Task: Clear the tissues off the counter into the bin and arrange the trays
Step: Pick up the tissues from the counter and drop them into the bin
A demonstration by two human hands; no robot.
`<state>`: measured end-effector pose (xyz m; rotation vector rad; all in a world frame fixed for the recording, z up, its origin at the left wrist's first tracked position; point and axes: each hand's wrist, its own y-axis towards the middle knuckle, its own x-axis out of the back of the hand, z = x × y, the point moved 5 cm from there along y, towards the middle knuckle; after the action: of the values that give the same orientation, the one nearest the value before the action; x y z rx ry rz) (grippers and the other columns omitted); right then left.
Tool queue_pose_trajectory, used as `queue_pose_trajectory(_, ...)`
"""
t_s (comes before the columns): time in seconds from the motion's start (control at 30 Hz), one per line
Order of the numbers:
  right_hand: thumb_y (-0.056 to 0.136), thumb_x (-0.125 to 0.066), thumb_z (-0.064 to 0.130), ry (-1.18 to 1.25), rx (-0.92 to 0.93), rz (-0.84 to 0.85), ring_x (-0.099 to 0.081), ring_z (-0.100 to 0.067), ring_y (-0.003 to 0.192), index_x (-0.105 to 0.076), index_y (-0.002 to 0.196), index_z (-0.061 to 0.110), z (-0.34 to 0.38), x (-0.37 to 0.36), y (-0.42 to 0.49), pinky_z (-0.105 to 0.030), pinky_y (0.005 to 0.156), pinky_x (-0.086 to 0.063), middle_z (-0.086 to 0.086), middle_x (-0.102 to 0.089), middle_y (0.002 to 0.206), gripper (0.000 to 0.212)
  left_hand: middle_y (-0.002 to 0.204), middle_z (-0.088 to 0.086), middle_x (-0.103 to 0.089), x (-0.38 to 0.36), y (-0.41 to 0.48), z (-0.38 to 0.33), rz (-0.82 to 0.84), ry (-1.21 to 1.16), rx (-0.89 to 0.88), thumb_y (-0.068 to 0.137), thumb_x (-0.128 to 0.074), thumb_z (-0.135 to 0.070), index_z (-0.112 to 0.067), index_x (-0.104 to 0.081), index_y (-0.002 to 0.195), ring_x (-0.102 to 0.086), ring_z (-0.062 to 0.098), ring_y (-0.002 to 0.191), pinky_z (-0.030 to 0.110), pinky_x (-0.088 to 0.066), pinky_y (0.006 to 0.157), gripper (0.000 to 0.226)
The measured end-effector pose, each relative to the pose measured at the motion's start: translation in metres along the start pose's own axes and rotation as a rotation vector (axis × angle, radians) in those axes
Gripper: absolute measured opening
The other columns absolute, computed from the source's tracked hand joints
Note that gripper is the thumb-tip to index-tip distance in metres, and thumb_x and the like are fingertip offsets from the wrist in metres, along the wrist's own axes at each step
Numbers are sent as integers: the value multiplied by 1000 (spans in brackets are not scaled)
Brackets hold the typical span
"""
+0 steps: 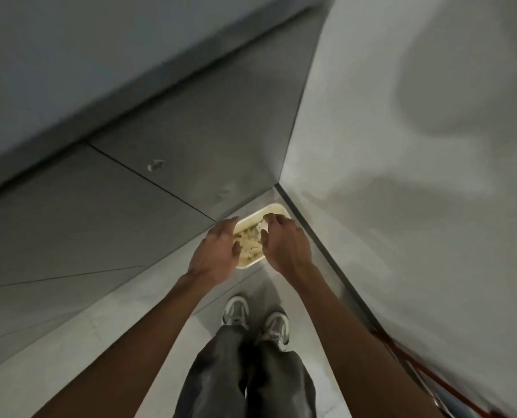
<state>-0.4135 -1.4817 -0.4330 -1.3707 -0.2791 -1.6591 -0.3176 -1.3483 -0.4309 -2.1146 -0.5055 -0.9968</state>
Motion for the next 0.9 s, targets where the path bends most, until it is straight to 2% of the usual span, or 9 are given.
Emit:
queue_pose_trajectory(0.2,103,-56,34,12,85,-103,-66,-26,121,-54,141,21,66,151,-86,-43,102,-54,-5,-68,135,40,151,7,-51,146,-112,-50,-153,-81,-3,101,-61,-21,-21,-38,155,-53,27,136,47,-48,111,59)
queue_pose_trajectory(0.33,102,-57,36,25,144,-199,-64,-23,124,-52,143,24,110,236,-135,-38,100,-54,-3,-67,136,43,146,6,-55,217,-178,-70,-247,-178,-10,100,-59,-21,-27,-42,151,-57,28,129,48,-53,103,54)
queue_pose_trajectory(0.47,105,-56,37,124,186,-219,-62,-24,126,-56,142,23,146,299,-175,-41,104,-53,-4,-67,136,40,140,4,-60,277,-236,-81,-383,-253,13,99,-61,-17,-26,-49,147,-62,26,121,43,-53,101,51)
queue_pose_trajectory(0.63,103,-55,45,183,238,-235,-57,-19,123,-56,141,31,187,347,-209,-37,95,-53,5,-66,134,40,135,1,-65,335,-287,-69,-568,-321,89,100,-62,-19,-21,-59,138,-64,21,120,31,-48,103,38)
queue_pose_trajectory(0.8,102,-60,45,190,334,-220,-60,-21,122,-59,141,34,238,360,-216,-42,97,-55,5,-68,130,40,121,-8,-70,379,-321,-36,-754,-387,170,98,-66,-16,-21,-64,128,-65,6,104,20,-47,89,30)
queue_pose_trajectory(0.9,101,-61,44,196,388,-209,-61,-20,119,-60,138,33,275,360,-204,-39,94,-55,6,-69,128,38,117,-13,-71,401,-330,-8,-811,-427,211,99,-66,-17,-22,-65,127,-65,0,102,21,-51,91,28)
